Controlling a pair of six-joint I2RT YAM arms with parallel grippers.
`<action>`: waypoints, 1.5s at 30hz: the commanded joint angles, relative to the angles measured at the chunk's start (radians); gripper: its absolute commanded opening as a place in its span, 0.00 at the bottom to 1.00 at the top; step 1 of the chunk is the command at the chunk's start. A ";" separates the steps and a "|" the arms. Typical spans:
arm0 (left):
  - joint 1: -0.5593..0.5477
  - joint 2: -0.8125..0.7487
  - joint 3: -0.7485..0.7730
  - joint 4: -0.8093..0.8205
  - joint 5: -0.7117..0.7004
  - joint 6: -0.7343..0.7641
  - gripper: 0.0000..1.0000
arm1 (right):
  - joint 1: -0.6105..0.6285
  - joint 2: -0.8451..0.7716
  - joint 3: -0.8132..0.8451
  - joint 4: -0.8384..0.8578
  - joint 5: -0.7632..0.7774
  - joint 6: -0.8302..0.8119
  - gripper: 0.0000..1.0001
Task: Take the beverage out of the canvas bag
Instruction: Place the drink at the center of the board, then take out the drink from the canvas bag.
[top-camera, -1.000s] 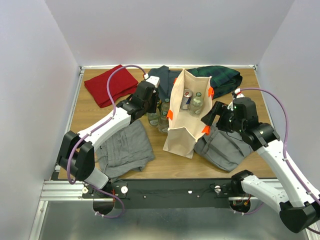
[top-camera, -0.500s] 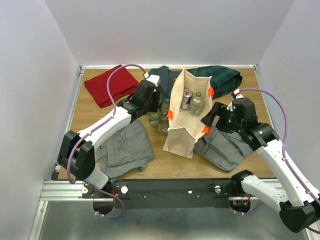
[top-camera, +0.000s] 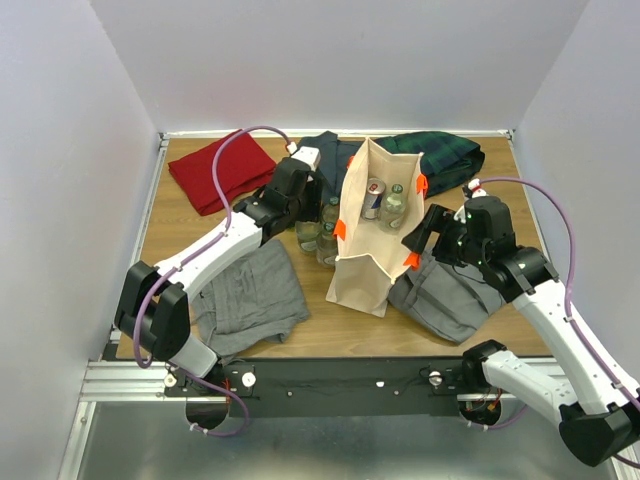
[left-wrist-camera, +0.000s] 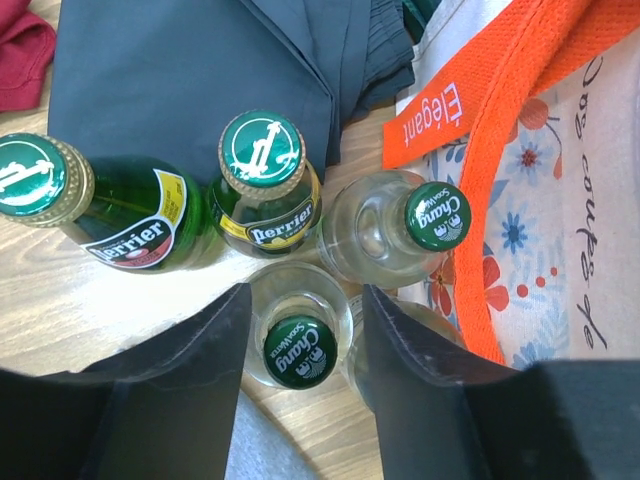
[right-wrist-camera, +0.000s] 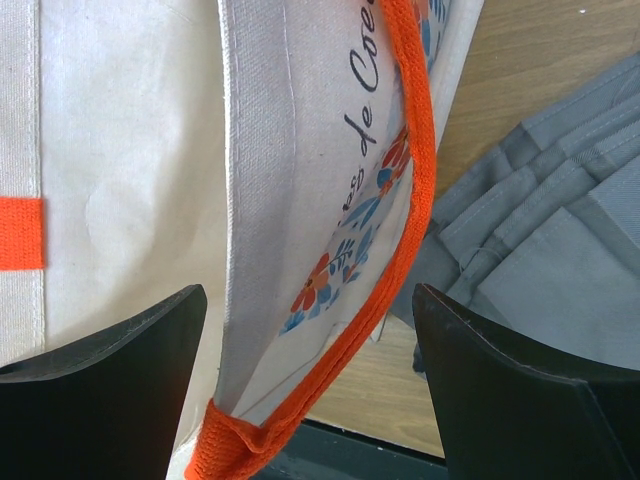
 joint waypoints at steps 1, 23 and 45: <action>0.002 -0.056 0.049 -0.020 -0.013 0.003 0.59 | 0.003 -0.020 -0.012 0.007 0.024 0.004 0.93; -0.024 -0.053 0.446 -0.261 0.236 0.115 0.99 | 0.003 -0.106 -0.001 -0.040 0.085 -0.001 0.93; -0.248 0.271 0.826 -0.488 0.251 0.238 0.99 | 0.004 -0.180 0.008 -0.111 0.171 0.019 0.93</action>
